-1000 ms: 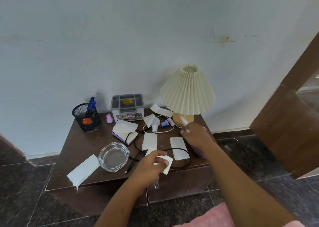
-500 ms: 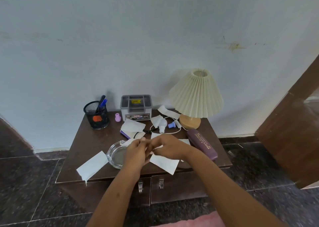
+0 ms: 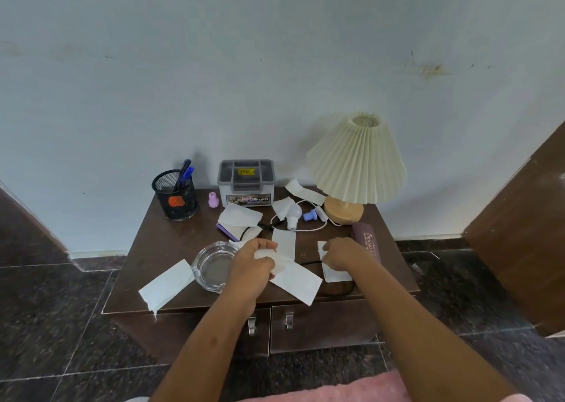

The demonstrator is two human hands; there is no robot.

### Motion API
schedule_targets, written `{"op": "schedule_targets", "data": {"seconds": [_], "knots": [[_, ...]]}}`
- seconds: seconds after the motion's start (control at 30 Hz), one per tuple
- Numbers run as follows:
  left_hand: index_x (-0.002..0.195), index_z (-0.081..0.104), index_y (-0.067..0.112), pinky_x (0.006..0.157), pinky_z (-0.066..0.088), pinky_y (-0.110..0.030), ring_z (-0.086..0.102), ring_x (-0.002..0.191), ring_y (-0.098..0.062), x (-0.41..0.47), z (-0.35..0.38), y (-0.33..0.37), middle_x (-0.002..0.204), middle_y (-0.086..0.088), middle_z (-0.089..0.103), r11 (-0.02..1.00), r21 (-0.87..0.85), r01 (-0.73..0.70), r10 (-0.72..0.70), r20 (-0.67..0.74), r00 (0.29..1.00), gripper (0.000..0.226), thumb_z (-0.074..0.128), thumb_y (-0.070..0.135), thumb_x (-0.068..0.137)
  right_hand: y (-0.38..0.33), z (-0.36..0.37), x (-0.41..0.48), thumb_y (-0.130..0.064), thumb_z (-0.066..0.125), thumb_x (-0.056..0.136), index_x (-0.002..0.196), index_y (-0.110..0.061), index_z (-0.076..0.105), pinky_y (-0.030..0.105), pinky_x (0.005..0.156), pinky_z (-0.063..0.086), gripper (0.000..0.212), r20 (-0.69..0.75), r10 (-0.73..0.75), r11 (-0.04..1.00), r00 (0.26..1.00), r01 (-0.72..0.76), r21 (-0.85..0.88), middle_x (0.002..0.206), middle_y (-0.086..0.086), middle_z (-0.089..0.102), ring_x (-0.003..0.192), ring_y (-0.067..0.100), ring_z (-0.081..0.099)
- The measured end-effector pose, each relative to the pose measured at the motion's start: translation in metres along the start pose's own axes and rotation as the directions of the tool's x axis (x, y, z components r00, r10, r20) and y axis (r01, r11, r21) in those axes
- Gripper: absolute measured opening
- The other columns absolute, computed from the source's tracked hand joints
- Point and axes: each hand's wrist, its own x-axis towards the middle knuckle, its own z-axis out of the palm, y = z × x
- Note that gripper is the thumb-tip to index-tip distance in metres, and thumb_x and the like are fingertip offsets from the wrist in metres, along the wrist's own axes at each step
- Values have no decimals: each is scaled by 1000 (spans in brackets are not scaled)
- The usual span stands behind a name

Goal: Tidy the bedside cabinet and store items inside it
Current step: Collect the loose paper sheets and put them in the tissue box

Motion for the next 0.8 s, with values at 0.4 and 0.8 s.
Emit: {"op": "schedule_targets", "data": {"seconds": [0.4, 0.8], "knots": [[120, 47, 33, 95, 52, -42, 49, 112, -25, -5, -5, 4, 112, 1, 41, 999, 38, 13, -14, 37, 999, 62, 70, -5, 76, -15, -5, -16, -16, 50, 93, 138, -4, 37, 29, 76, 50, 48, 154, 34, 939, 987, -85, 334, 106, 13, 53, 91, 23, 59], [91, 64, 21, 86, 56, -36, 57, 111, -25, 10, -9, 0, 120, -6, 58, 979, -203, -12, 5, -33, 999, 12, 62, 9, 88, -37, -38, -61, -23, 77, 76, 94, -24, 65, 25, 74, 44, 22, -384, -359, 448, 850, 518, 728, 89, -3, 60, 83, 13, 54]]}}
